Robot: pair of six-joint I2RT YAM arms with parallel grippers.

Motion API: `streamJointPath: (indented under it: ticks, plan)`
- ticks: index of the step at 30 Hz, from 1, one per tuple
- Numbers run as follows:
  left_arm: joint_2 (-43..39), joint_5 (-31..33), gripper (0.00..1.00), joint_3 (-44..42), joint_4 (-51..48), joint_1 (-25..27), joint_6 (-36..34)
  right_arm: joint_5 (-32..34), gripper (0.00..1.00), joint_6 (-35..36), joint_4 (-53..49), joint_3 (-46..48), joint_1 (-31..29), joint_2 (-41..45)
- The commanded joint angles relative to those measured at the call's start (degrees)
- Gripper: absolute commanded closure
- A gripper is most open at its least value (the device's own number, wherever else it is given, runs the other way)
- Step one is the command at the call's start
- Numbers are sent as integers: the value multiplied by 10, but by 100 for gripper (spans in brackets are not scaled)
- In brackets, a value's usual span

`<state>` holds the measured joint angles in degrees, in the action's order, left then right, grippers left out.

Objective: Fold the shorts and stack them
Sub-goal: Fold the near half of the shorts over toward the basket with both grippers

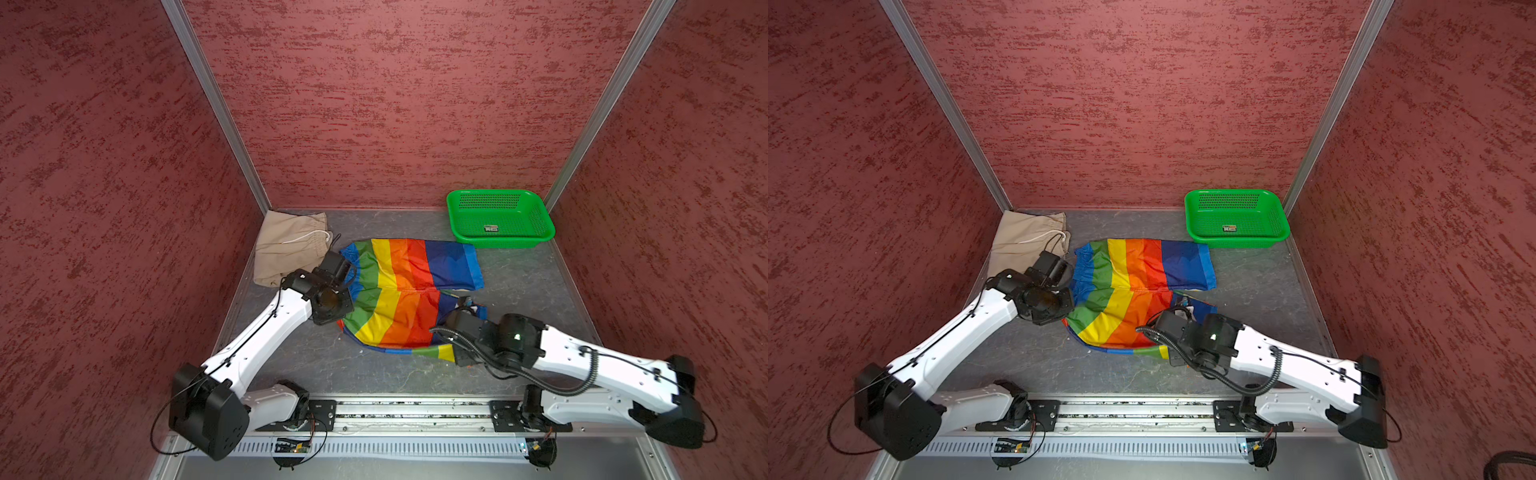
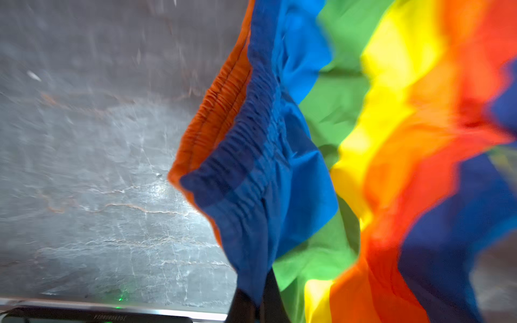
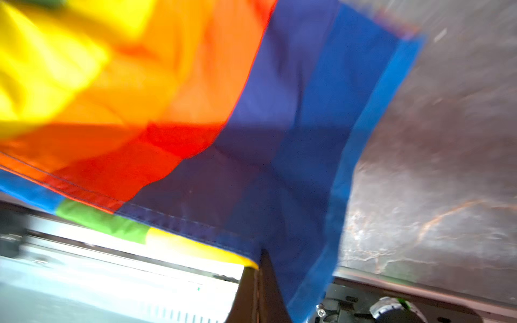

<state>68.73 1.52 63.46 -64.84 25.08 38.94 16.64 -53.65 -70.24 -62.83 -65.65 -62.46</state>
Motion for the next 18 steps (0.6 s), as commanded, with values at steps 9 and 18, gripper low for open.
streamJointPath:
  ticks: [9, 18]
  plan:
    - [-38, 20, 100, 210, -154, 1, -25, 178, 100, -22, -191, -261, 3, 16]
    - [-44, -11, 100, 341, -199, 1, -30, 185, 100, 45, -145, -377, 3, 22]
